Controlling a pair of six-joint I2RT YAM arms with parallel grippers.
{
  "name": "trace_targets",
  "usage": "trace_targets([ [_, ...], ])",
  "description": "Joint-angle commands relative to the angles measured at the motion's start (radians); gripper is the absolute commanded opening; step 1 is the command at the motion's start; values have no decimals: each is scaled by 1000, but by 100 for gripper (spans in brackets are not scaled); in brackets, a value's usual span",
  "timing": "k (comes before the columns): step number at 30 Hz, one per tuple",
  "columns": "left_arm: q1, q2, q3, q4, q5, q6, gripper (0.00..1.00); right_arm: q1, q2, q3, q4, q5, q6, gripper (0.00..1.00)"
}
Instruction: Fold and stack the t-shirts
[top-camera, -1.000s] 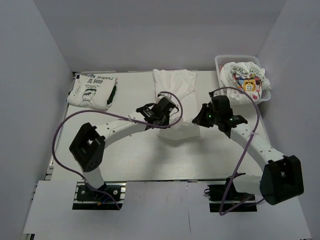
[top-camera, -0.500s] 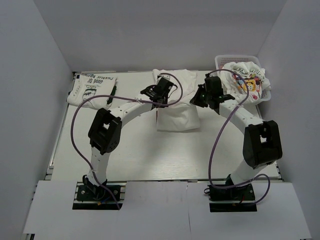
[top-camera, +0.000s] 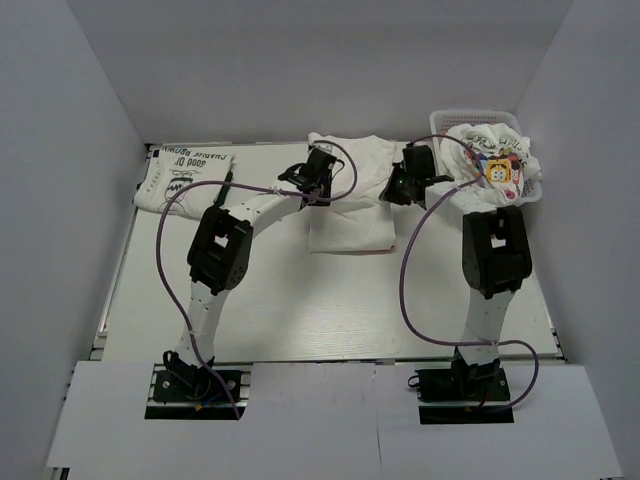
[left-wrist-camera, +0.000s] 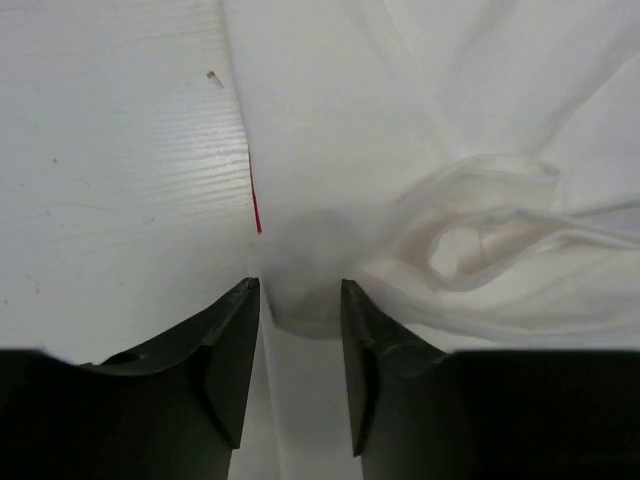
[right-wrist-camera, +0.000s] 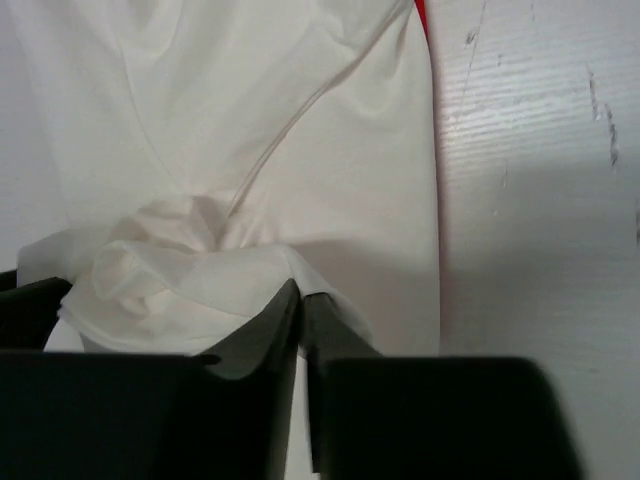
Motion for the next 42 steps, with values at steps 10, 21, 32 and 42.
trace_targets([
  [10, 33, -128, -58, 30, -3, -4, 100, -17, -51, 41, 70, -159, -56, 90],
  [21, 33, -450, -427, 36, -72, -164, 100, 66, -87, -159, 324, -429, -5, 90],
  [32, 33, -596, -574, -30, -103, -203, 100, 119, 275, 199, 378, -446, 105, 90],
  [42, 33, -619, -637, 25, 30, -197, 100, 60, 259, 300, 378, -303, 122, 90],
])
